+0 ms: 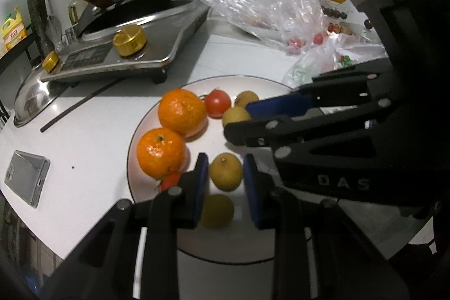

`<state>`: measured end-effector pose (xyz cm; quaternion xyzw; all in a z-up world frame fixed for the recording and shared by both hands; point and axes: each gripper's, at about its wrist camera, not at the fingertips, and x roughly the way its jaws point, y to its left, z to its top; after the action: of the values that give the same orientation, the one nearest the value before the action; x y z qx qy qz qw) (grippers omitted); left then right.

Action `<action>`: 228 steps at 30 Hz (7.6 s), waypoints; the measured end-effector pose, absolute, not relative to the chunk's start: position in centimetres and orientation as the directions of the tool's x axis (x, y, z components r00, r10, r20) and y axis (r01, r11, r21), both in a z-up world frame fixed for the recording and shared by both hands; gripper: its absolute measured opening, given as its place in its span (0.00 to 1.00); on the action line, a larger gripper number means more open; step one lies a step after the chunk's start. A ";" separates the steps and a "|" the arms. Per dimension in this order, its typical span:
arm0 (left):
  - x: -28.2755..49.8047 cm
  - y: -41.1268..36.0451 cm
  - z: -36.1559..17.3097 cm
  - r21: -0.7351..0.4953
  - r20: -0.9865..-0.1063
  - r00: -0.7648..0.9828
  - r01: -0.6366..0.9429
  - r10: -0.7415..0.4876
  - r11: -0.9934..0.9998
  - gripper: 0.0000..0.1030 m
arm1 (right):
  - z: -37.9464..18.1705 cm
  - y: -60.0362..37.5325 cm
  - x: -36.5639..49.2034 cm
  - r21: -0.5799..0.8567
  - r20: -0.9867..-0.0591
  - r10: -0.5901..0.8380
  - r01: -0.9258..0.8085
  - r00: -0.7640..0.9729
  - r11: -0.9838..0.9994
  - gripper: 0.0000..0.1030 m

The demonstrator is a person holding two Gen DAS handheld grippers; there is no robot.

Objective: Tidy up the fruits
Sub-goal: 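Lower and open the right tool on the plate while the left tool releases its fruit, then move both open tools back over the fruit bag, then grasp a large orange with the right tool while the left tool grasps a red tomato, then carry the orange in the right tool and the tomato in the left tool over the plate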

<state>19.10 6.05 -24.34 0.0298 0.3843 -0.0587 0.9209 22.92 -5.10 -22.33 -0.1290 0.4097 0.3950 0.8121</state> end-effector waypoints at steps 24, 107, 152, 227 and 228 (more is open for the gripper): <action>17.5 5.5 -22.9 0.012 -0.693 0.716 0.122 -0.080 0.992 0.30 | -22.0 -6.1 22.5 0.107 -0.773 0.516 -0.727 0.369 0.679 0.26; 21.9 -8.7 -20.7 -0.006 -0.695 0.705 0.191 -0.141 0.982 0.57 | -20.0 -27.0 24.4 0.134 -0.703 0.455 -0.526 0.547 0.840 0.37; 24.9 -11.5 -21.9 0.046 -0.718 0.678 0.273 -0.158 0.961 0.57 | -21.3 -28.2 27.6 0.181 -0.731 0.445 -0.483 0.517 0.857 0.44; 16.9 -10.8 -18.3 0.008 -0.638 0.727 0.335 -0.253 0.942 0.27 | -17.2 -29.5 17.8 0.067 -0.667 0.395 -0.477 0.632 0.876 0.45; 16.7 -10.6 -18.2 0.006 -0.637 0.728 0.335 -0.255 0.942 0.27 | -17.1 -29.3 17.5 0.065 -0.665 0.396 -0.479 0.633 0.875 0.45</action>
<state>16.66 -10.58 -18.24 0.0603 0.3329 -0.1589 0.9275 17.50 -29.25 -17.07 -0.0589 0.3529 0.2425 0.9018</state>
